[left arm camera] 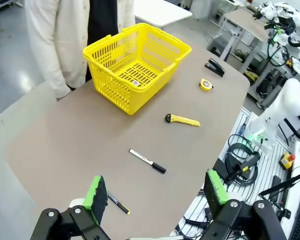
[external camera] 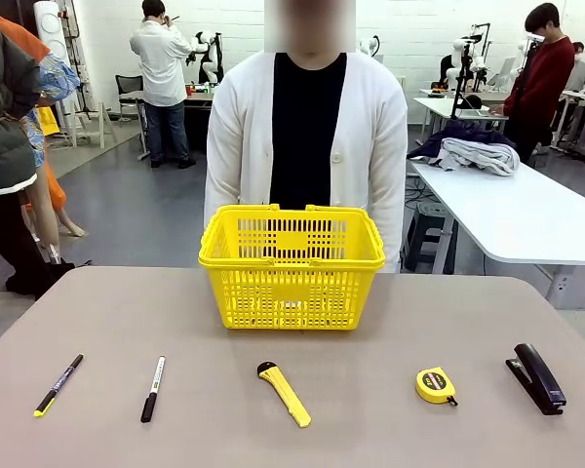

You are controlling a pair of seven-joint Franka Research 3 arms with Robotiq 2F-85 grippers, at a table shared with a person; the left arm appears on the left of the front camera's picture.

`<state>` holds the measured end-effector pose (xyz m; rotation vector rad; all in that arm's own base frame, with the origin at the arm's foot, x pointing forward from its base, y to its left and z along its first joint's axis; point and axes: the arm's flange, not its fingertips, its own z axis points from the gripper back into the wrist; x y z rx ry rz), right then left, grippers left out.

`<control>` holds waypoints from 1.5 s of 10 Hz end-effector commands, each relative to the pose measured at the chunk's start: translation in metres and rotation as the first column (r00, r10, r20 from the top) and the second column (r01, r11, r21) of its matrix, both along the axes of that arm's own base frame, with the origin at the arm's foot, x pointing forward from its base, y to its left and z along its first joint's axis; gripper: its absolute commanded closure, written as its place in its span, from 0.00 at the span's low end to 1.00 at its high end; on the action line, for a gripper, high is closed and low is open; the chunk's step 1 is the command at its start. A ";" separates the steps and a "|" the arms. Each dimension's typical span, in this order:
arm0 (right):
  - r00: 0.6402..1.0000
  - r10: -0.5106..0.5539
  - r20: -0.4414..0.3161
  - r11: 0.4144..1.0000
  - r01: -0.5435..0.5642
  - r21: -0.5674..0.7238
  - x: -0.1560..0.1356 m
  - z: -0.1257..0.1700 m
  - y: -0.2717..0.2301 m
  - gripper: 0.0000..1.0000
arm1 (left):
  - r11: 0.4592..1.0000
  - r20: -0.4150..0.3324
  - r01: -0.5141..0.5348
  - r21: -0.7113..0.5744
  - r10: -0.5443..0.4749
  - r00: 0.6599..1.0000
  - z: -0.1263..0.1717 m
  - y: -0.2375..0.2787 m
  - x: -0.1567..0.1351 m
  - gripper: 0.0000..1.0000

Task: Place the items the person wants into the basket.
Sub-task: Pick up the item the person points to and place it in the Market Basket.

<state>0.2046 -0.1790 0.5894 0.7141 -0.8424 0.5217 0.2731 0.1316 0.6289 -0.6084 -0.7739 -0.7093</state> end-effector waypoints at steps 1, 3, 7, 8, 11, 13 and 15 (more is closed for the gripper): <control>0.998 -0.058 -0.021 0.998 0.058 -0.033 -0.006 -0.003 -0.007 0.00 | 1.000 0.017 -0.010 -0.016 0.010 1.000 -0.009 -0.004 -0.013 0.00; 0.997 -0.072 -0.016 0.997 0.071 -0.036 -0.007 -0.001 -0.008 0.00 | 0.999 0.004 -0.036 -0.026 0.037 0.999 -0.010 0.000 -0.016 0.00; 0.998 -0.060 -0.010 0.998 0.060 -0.009 -0.009 -0.001 -0.011 0.00 | 1.000 0.005 -0.026 -0.006 0.026 1.000 -0.004 0.005 -0.013 0.00; 0.998 -0.060 -0.010 0.998 0.060 -0.009 -0.009 -0.001 -0.011 0.00 | 1.000 0.005 -0.026 -0.006 0.026 1.000 -0.004 0.005 -0.013 0.00; 0.998 -0.060 -0.010 0.998 0.060 -0.009 -0.009 -0.001 -0.011 0.00 | 1.000 0.005 -0.026 -0.006 0.026 1.000 -0.004 0.005 -0.013 0.00; 0.998 -0.060 -0.010 0.998 0.060 -0.009 -0.009 -0.001 -0.011 0.00 | 1.000 0.005 -0.026 -0.006 0.026 1.000 -0.004 0.005 -0.013 0.00; 0.998 -0.060 -0.010 0.998 0.060 -0.009 -0.009 -0.001 -0.011 0.00 | 1.000 0.005 -0.026 -0.006 0.026 1.000 -0.004 0.005 -0.013 0.00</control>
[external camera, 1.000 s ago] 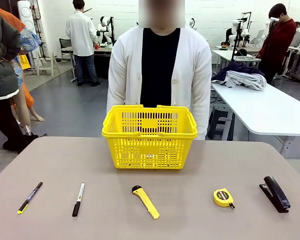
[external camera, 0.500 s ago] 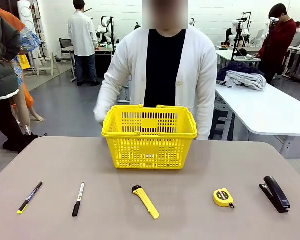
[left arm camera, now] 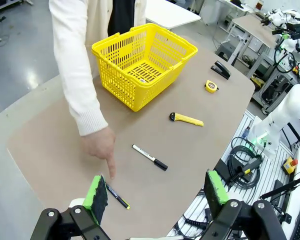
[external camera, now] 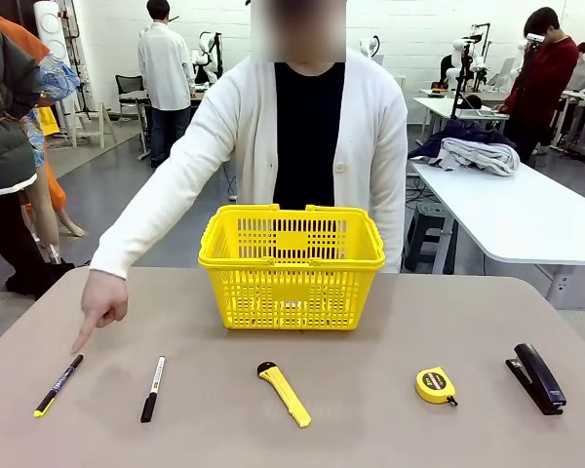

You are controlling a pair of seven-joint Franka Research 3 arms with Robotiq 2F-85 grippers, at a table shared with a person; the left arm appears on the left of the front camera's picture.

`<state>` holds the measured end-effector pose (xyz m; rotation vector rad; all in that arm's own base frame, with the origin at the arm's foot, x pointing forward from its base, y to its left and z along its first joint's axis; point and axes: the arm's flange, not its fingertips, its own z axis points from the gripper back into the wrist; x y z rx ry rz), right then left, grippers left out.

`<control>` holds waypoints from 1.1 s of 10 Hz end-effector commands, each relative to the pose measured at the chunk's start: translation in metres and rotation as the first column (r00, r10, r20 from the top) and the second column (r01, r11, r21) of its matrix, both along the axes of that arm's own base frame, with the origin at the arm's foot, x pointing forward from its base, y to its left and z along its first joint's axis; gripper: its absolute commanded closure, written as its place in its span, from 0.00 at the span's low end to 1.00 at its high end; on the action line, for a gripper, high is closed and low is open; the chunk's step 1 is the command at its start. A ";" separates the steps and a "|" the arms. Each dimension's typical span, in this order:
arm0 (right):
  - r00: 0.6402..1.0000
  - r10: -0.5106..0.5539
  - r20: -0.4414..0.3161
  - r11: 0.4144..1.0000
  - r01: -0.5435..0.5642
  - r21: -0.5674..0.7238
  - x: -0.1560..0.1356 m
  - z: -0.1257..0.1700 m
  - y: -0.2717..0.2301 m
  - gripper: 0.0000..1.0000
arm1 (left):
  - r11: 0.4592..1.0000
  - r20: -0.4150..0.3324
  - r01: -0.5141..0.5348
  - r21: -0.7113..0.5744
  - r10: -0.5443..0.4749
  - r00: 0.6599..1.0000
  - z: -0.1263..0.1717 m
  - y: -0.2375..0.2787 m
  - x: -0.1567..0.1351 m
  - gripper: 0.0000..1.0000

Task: Place the items the person wants into the basket.
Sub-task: Pick up the item the person points to and place it in the Market Basket.

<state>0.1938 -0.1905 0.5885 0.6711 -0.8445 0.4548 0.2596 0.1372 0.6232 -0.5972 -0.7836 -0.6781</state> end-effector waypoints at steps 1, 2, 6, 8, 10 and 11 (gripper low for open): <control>1.000 0.014 0.008 1.000 -0.014 0.006 0.001 0.000 0.001 0.00 | 1.000 0.005 0.007 -0.003 -0.007 1.000 0.002 0.000 0.001 0.00; 1.000 0.014 0.008 1.000 -0.014 0.006 0.001 0.000 0.001 0.00 | 1.000 0.005 0.007 -0.003 -0.007 1.000 0.002 0.000 0.001 0.00; 1.000 0.014 0.008 1.000 -0.014 0.006 0.001 0.000 0.001 0.00 | 1.000 0.005 0.007 -0.003 -0.007 1.000 0.002 0.000 0.001 0.00; 1.000 0.014 0.008 1.000 -0.014 0.006 0.001 0.000 0.001 0.00 | 1.000 0.000 0.000 0.000 0.000 1.000 0.000 0.000 0.000 0.00; 1.000 0.014 0.008 1.000 -0.014 0.006 0.001 0.000 0.001 0.00 | 0.971 -0.245 -0.017 0.237 0.077 0.966 -0.009 -0.045 0.027 0.00; 1.000 0.014 0.008 1.000 -0.014 0.006 0.001 0.000 0.001 0.00 | 0.941 -0.342 0.024 0.338 0.100 0.934 -0.017 -0.068 0.037 0.00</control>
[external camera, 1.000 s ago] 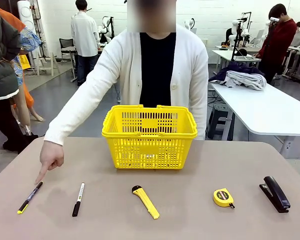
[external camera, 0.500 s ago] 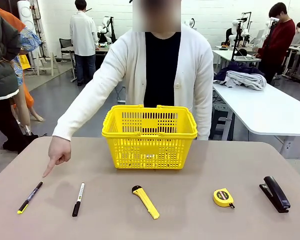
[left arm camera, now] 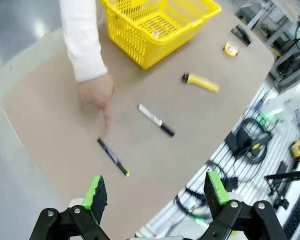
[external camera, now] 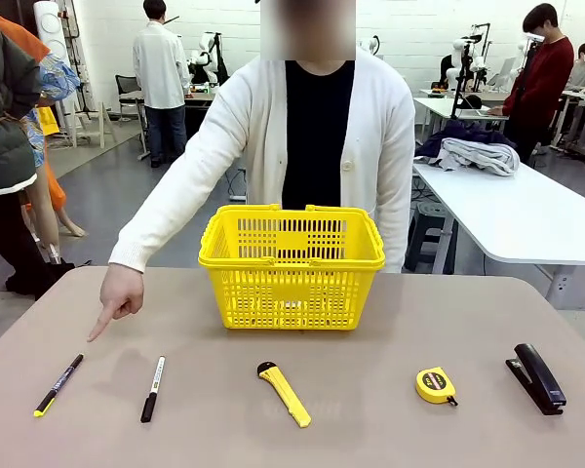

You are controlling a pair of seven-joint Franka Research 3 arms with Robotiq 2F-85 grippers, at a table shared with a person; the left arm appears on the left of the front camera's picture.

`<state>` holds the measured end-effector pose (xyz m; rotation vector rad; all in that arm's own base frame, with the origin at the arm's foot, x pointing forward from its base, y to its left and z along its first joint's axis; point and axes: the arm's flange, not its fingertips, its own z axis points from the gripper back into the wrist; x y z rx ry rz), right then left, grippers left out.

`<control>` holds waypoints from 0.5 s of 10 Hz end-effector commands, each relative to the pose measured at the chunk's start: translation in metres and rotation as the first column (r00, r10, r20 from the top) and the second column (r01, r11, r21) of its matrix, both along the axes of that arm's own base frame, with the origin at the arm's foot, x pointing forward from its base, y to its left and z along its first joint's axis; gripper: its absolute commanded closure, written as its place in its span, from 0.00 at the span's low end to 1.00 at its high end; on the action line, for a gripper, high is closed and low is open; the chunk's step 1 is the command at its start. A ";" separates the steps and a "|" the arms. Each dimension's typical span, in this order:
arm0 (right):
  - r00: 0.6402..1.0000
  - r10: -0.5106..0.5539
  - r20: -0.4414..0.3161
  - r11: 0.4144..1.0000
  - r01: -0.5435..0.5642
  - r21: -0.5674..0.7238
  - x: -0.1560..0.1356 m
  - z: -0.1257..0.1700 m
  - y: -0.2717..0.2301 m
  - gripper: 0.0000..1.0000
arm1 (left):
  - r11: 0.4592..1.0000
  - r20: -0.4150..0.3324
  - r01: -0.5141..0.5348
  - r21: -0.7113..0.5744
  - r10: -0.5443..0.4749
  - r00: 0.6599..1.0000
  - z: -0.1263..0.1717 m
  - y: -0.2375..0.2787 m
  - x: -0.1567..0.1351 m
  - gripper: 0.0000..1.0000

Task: Place the items the person wants into the basket.
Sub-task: Pick up the item the person points to and place it in the Market Basket.

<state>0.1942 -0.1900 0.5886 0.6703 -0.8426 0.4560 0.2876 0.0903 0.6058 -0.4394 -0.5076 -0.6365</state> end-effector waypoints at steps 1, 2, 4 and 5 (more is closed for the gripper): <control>1.000 0.013 0.009 1.000 -0.013 0.007 0.001 0.000 0.000 0.00 | 0.976 -0.241 0.049 0.212 0.003 0.971 -0.016 -0.044 0.015 0.00; 1.000 0.013 0.009 1.000 -0.013 0.007 0.001 0.000 0.000 0.00 | 0.948 -0.293 0.065 0.312 0.031 0.956 -0.034 -0.065 0.021 0.00; 1.000 0.013 0.009 1.000 -0.013 0.007 0.001 0.000 0.000 0.00 | 0.886 -0.324 0.074 0.457 0.089 0.942 -0.075 -0.094 0.033 0.00; 1.000 0.013 0.009 1.000 -0.013 0.007 0.001 0.000 0.000 0.00 | 0.875 -0.327 0.062 0.480 0.113 0.938 -0.097 -0.101 0.039 0.00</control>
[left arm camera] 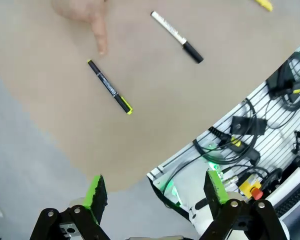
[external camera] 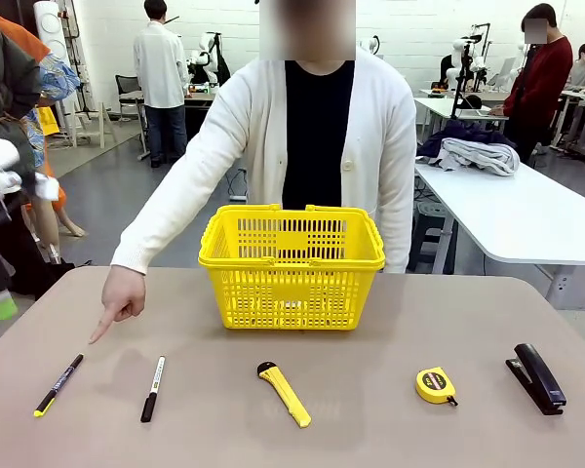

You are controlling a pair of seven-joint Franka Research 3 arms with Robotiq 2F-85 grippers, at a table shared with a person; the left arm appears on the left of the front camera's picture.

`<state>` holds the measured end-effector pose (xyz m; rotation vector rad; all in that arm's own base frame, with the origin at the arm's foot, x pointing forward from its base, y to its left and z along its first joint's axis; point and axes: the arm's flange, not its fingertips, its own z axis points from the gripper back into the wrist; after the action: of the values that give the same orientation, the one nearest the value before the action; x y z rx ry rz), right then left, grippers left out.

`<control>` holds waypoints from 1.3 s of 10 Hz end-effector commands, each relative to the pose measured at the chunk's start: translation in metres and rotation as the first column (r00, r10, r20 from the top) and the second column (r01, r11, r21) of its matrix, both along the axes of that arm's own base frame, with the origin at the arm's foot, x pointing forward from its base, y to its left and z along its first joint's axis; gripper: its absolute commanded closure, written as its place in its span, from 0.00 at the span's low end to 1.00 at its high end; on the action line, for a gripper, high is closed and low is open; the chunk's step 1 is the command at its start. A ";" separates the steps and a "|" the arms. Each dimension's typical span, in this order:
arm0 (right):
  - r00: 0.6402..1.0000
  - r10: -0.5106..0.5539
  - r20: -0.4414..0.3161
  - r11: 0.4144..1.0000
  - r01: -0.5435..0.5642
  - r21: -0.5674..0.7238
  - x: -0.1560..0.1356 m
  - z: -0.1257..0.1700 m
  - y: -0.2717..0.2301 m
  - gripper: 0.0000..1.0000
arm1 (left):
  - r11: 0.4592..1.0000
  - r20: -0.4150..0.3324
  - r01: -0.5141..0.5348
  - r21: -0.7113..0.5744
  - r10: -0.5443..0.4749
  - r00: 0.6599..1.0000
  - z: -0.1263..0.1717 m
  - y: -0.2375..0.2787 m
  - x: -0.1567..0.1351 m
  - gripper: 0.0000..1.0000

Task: Place the items the person wants into the basket.
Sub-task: Pick up the item the person points to and place it in the Market Basket.

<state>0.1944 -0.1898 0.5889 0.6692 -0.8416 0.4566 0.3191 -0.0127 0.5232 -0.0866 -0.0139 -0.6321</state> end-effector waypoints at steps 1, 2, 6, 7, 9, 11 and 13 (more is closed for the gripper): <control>1.000 0.012 0.009 1.000 -0.012 0.009 0.001 0.000 0.000 0.00 | 0.999 0.024 -0.012 0.030 0.011 1.000 -0.035 -0.007 0.012 0.00; 1.000 0.012 0.009 1.000 -0.012 0.009 0.001 0.000 0.000 0.00 | 0.998 0.081 -0.019 0.056 0.014 0.997 -0.055 -0.012 0.017 0.00; 1.000 0.012 0.009 1.000 -0.012 0.009 0.001 0.000 0.000 0.00 | 0.989 0.115 -0.093 0.113 0.080 0.990 -0.114 -0.009 0.049 0.00; 1.000 0.012 0.009 1.000 -0.012 0.009 0.001 0.000 0.000 0.00 | 0.990 0.124 -0.109 0.092 0.097 0.987 -0.116 -0.005 0.055 0.00; 1.000 0.012 0.009 1.000 -0.012 0.009 0.001 0.000 0.000 0.00 | 0.994 0.114 -0.069 0.090 0.059 0.992 -0.105 -0.009 0.059 0.00; 1.000 0.012 0.009 1.000 -0.012 0.009 0.001 0.000 0.000 0.00 | 0.994 0.114 -0.069 0.090 0.059 0.992 -0.105 -0.009 0.059 0.00; 1.000 0.012 0.009 1.000 -0.012 0.009 0.001 0.000 0.000 0.00 | 0.994 0.114 -0.069 0.090 0.059 0.992 -0.105 -0.009 0.059 0.00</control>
<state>0.1944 -0.1901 0.5887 0.6682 -0.8409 0.4551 0.3800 -0.0214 0.4169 0.0330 -0.0993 -0.5658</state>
